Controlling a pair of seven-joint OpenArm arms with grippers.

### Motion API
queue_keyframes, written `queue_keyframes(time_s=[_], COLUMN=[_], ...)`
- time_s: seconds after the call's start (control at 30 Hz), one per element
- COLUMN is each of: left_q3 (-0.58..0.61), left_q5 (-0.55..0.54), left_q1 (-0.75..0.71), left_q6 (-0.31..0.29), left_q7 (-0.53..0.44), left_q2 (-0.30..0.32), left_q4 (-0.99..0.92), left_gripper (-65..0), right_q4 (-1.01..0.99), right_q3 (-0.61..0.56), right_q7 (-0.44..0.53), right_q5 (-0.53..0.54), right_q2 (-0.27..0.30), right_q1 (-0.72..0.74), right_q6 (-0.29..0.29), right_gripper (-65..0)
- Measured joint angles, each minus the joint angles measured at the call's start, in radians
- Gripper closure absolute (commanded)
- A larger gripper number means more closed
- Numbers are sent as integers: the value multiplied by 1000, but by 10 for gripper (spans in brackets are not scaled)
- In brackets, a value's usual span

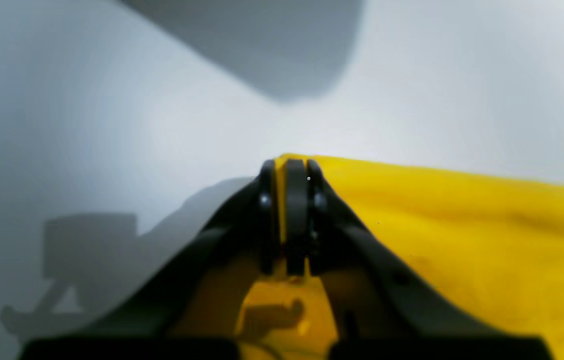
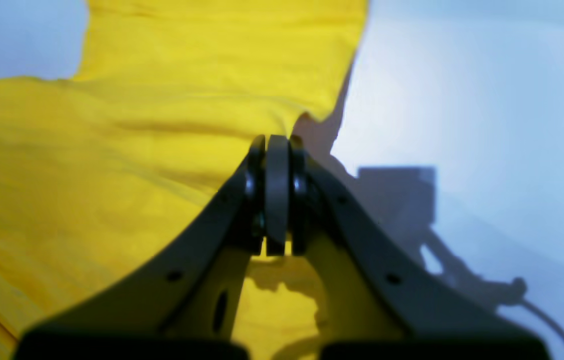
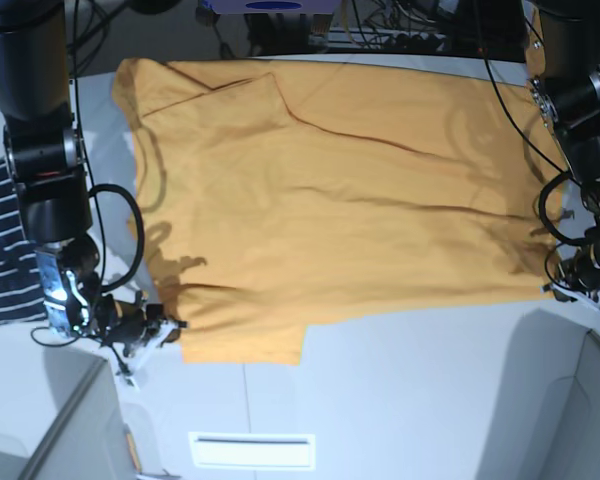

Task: Fold the T-shirt properly
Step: 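Hold both side edges and fold the shirt lengthwise over itself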

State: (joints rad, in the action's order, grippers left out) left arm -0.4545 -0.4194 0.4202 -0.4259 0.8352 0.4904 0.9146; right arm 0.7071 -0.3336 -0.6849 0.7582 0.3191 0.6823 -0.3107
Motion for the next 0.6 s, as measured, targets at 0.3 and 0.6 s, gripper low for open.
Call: queue_keyframes(time_s=[0.3, 0.6], left_q3=[-67, -71], left_q5=[-184, -188], left_q1=[-180, -270], left_q6=[0, 0], left_q7=[4, 6], left_q2=[-3, -3], left_q4=[179, 323], left_gripper=[0, 0], right_q4=[106, 284], right_q3=[1, 152], right_q7=[-18, -104], right_q5=[-3, -4], right_q2=[30, 42], right_q1=[-99, -215], right_q6=[6, 5], right_gripper=[0, 0])
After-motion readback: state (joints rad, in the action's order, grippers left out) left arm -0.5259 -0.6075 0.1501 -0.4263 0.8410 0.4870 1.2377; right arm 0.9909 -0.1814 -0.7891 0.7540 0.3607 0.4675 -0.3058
